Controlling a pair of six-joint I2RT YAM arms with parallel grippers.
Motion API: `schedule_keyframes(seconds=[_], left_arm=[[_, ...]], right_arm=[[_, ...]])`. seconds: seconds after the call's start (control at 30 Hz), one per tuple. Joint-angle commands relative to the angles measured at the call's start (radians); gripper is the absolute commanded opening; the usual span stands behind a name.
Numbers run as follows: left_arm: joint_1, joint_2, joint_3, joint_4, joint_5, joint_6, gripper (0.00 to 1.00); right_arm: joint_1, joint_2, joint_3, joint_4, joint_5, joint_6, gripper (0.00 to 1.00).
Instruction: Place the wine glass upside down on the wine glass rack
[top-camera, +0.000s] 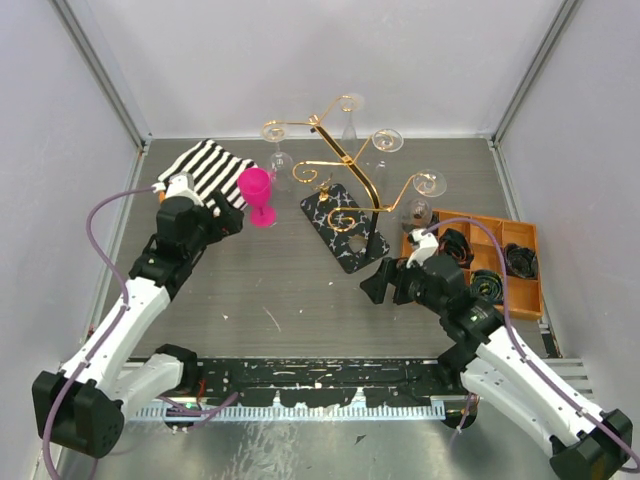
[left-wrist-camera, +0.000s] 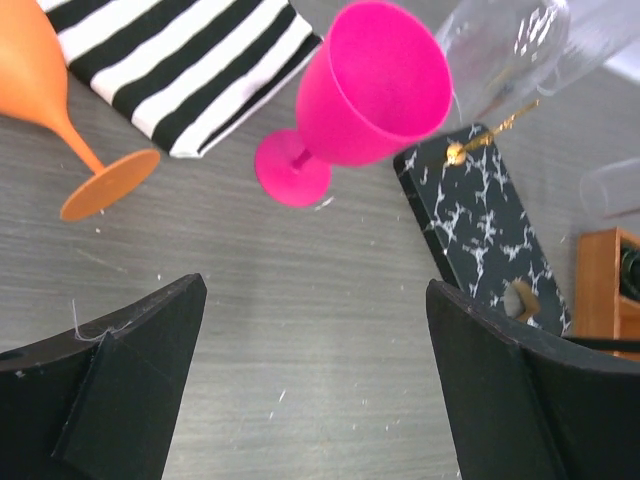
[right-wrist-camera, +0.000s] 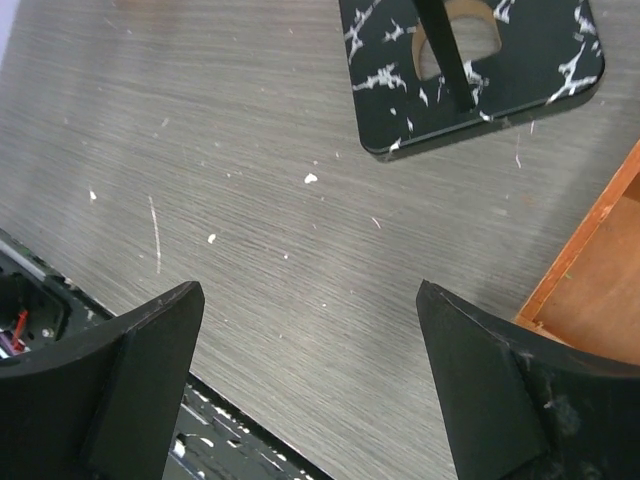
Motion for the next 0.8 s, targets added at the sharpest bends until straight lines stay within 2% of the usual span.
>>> schedule_keyframes(seconds=[0.0, 0.1, 0.2, 0.4, 0.47, 0.63, 0.77], left_arm=[[0.075, 0.025, 0.029, 0.111, 0.074, -0.047, 0.98], [0.159, 0.067, 0.075, 0.117, 0.136, -0.086, 0.98], [0.216, 0.156, 0.188, 0.062, 0.164, -0.108, 0.98], [0.243, 0.387, 0.424, -0.046, 0.175, -0.109, 0.99], [0.245, 0.457, 0.513, -0.068, 0.183, -0.117, 1.00], [0.246, 0.651, 0.740, -0.179, 0.244, -0.112, 0.91], [0.242, 0.777, 0.859, -0.253, 0.283, -0.108, 0.89]], right_arm=[[0.109, 0.018, -0.043, 0.147, 0.153, 0.058, 0.93], [0.235, 0.057, -0.059, 0.187, 0.268, 0.083, 0.93], [0.342, 0.116, -0.076, 0.246, 0.316, 0.112, 0.93], [0.467, 0.219, -0.135, 0.418, 0.360, 0.158, 0.93], [0.491, 0.242, -0.142, 0.432, 0.382, 0.165, 0.93], [0.510, 0.250, -0.160, 0.437, 0.393, 0.183, 0.93], [0.512, 0.226, -0.183, 0.425, 0.406, 0.192, 0.93]])
